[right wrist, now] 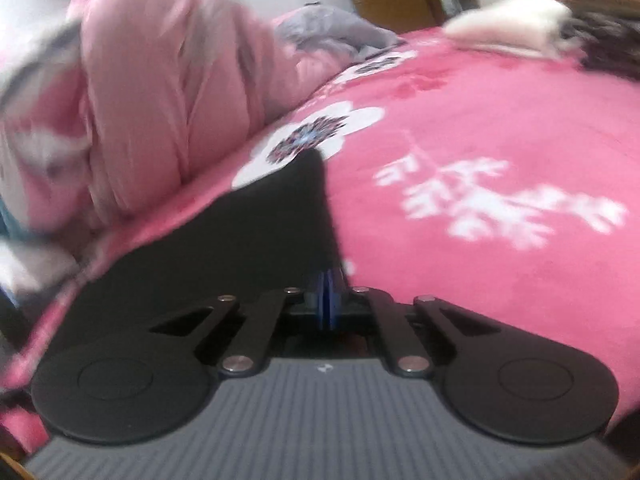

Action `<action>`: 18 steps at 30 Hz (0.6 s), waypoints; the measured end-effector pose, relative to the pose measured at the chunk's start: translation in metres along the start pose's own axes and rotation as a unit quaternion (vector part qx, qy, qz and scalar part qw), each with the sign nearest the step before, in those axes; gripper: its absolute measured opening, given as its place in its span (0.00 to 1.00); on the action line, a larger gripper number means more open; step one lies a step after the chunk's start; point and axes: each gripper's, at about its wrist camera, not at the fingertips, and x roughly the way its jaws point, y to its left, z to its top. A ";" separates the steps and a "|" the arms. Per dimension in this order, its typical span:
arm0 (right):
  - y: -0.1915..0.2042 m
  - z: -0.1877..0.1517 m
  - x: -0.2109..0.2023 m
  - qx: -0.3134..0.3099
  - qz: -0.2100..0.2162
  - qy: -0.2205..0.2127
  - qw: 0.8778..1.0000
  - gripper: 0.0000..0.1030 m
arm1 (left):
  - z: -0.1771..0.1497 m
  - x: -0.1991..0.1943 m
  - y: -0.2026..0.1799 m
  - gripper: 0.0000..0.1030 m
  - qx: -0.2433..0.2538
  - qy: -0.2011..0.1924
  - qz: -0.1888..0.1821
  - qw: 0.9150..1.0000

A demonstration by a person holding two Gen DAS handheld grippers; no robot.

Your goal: Fold clothes

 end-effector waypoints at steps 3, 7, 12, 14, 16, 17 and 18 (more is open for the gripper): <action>0.013 0.012 -0.007 -0.040 -0.009 -0.016 0.999 0.07 | 0.010 -0.008 0.006 0.86 -0.002 -0.022 -0.004 1.000; 0.040 0.026 0.023 -0.076 0.041 0.004 0.996 0.07 | 0.024 0.004 0.004 0.87 -0.011 -0.024 -0.007 1.000; 0.016 0.027 0.056 -0.050 0.009 0.057 0.997 0.01 | 0.023 0.032 -0.003 0.86 0.000 0.004 0.014 1.000; -0.001 0.035 0.043 -0.014 0.007 0.051 0.999 0.01 | 0.018 0.038 0.000 0.87 0.001 0.014 0.015 1.000; 0.002 0.043 0.033 -0.033 -0.014 0.039 0.999 0.08 | 0.014 0.040 0.004 0.87 -0.002 0.012 0.011 1.000; 0.009 0.046 0.031 -0.054 -0.018 0.034 0.998 0.08 | 0.013 0.040 0.005 0.87 -0.003 0.010 0.010 1.000; 0.016 0.051 0.032 -0.066 -0.006 0.031 0.997 0.08 | 0.012 0.040 0.005 0.87 -0.005 0.009 0.009 1.000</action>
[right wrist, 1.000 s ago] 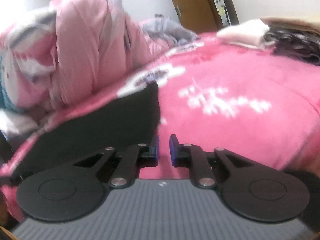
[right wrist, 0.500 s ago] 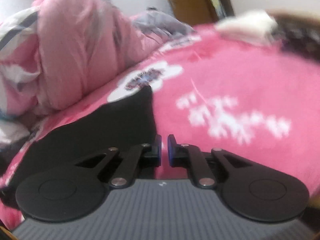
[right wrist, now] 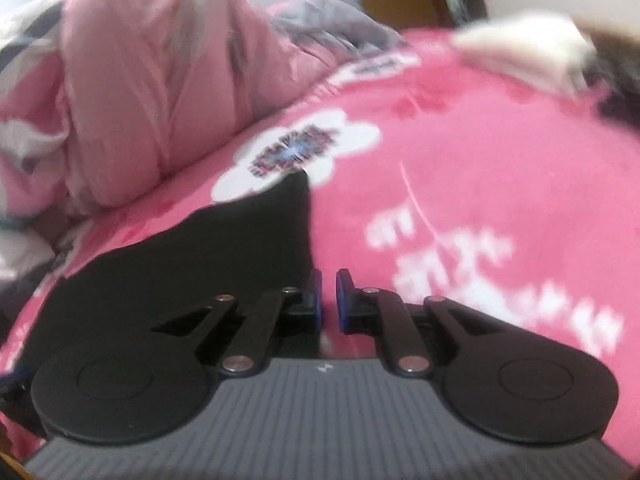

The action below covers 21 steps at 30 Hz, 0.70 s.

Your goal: Fold clothes

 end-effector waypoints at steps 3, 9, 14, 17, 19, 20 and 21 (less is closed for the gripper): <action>0.021 0.011 0.019 -0.029 0.044 0.009 0.999 0.08 | 0.000 -0.001 -0.003 0.87 -0.004 -0.001 0.005 1.000; 0.002 0.014 0.063 -0.006 0.028 0.054 0.998 0.01 | 0.005 -0.007 0.004 0.87 -0.007 -0.005 0.001 1.000; 0.007 0.032 0.047 -0.009 0.031 0.028 0.999 0.08 | 0.015 -0.010 0.011 0.87 -0.002 -0.007 -0.001 1.000; 0.020 0.036 0.065 -0.028 0.072 0.050 0.996 0.08 | 0.023 -0.007 0.012 0.87 -0.007 -0.010 -0.005 1.000; 0.017 0.034 0.085 -0.030 0.078 0.078 0.993 0.08 | 0.030 -0.003 0.011 0.87 -0.008 -0.006 -0.003 1.000; 0.011 0.034 0.091 -0.026 0.062 0.080 0.995 0.07 | 0.033 -0.002 0.011 0.87 -0.008 -0.004 -0.001 1.000; 0.005 0.033 0.094 -0.020 0.048 0.079 0.996 0.05 | 0.036 0.000 0.010 0.87 -0.007 -0.001 -0.001 1.000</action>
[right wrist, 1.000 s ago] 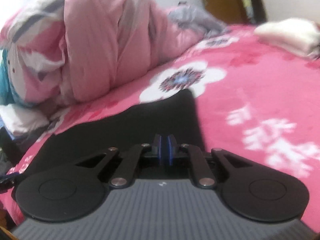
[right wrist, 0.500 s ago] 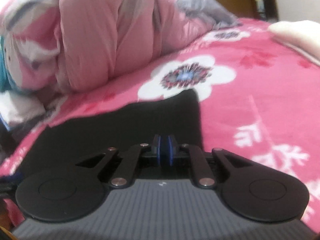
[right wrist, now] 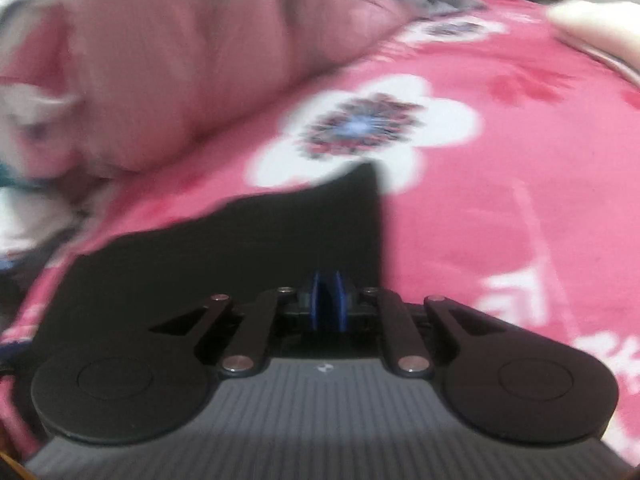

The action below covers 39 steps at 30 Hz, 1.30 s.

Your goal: Fold clothes

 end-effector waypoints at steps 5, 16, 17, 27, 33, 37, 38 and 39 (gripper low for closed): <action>-0.010 0.006 -0.029 0.021 0.001 -0.053 0.998 0.11 | 0.024 0.019 -0.011 0.87 0.028 0.016 -0.033 0.999; -0.007 -0.002 0.003 0.024 0.073 0.008 0.997 0.10 | 0.048 0.108 -0.028 0.89 0.097 0.045 0.005 0.994; -0.011 -0.002 0.000 0.032 0.076 0.006 0.997 0.10 | 0.053 0.112 -0.020 0.89 0.093 0.045 0.021 0.994; -0.012 -0.002 0.001 0.020 0.065 -0.001 0.998 0.11 | 0.095 0.117 0.028 0.85 0.041 0.028 0.093 0.994; -0.015 -0.003 0.000 0.026 0.070 0.000 0.997 0.11 | 0.082 0.125 0.000 0.71 0.063 0.064 0.027 0.996; -0.014 -0.004 0.001 0.024 0.068 -0.001 0.997 0.11 | 0.078 0.130 -0.007 0.67 0.077 0.053 0.026 0.995; -0.014 -0.004 0.001 0.024 0.067 -0.001 0.997 0.11 | 0.077 0.134 -0.007 0.65 0.076 0.059 0.028 0.995; -0.013 -0.004 0.002 0.023 0.066 -0.002 0.998 0.11 | 0.077 0.141 -0.003 0.61 0.072 0.069 0.031 0.995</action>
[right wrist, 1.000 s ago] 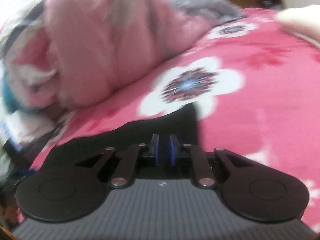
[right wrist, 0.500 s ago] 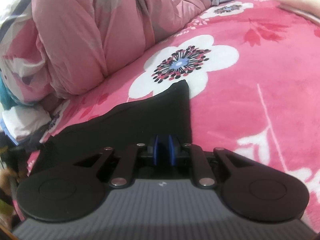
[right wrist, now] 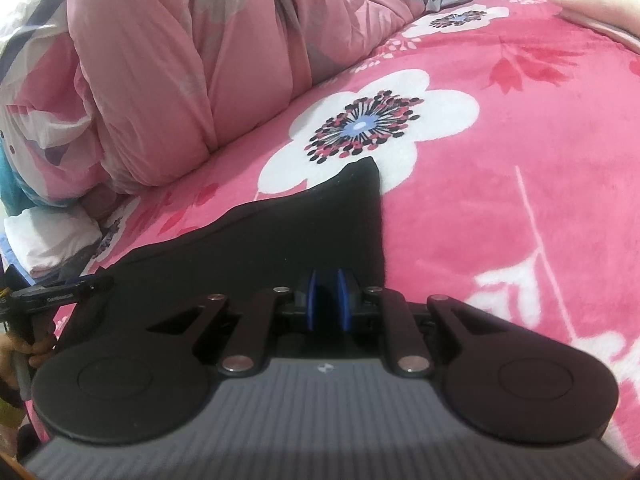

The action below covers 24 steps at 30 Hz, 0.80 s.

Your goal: Fold clothes

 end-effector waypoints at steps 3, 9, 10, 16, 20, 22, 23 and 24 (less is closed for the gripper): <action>0.000 -0.001 0.000 -0.002 -0.001 -0.002 1.000 0.11 | 0.005 0.013 0.020 0.61 -0.029 0.000 0.004 1.000; -0.001 -0.001 0.000 0.000 0.002 -0.003 1.000 0.11 | 0.017 0.030 0.075 0.59 -0.127 0.007 0.045 0.991; -0.001 -0.001 0.000 0.000 0.002 -0.003 1.000 0.11 | 0.017 0.029 0.083 0.57 -0.146 0.009 0.050 0.988; -0.002 -0.002 0.000 0.000 0.004 -0.005 1.000 0.11 | 0.019 -0.021 0.091 0.57 -0.195 -0.024 0.032 0.980; -0.003 -0.003 0.000 0.001 0.007 -0.007 1.000 0.11 | 0.012 -0.070 0.068 0.57 -0.181 -0.054 -0.015 0.982; -0.005 -0.001 -0.002 0.010 0.014 -0.008 1.000 0.13 | 0.002 -0.091 0.055 0.57 -0.176 -0.065 -0.051 0.981; -0.004 0.000 -0.005 0.014 0.011 -0.012 1.000 0.13 | -0.005 -0.098 0.049 0.57 -0.173 -0.067 -0.069 0.980; -0.002 0.000 -0.009 0.015 0.006 -0.016 1.000 0.15 | -0.013 -0.102 0.044 0.57 -0.168 -0.068 -0.080 0.980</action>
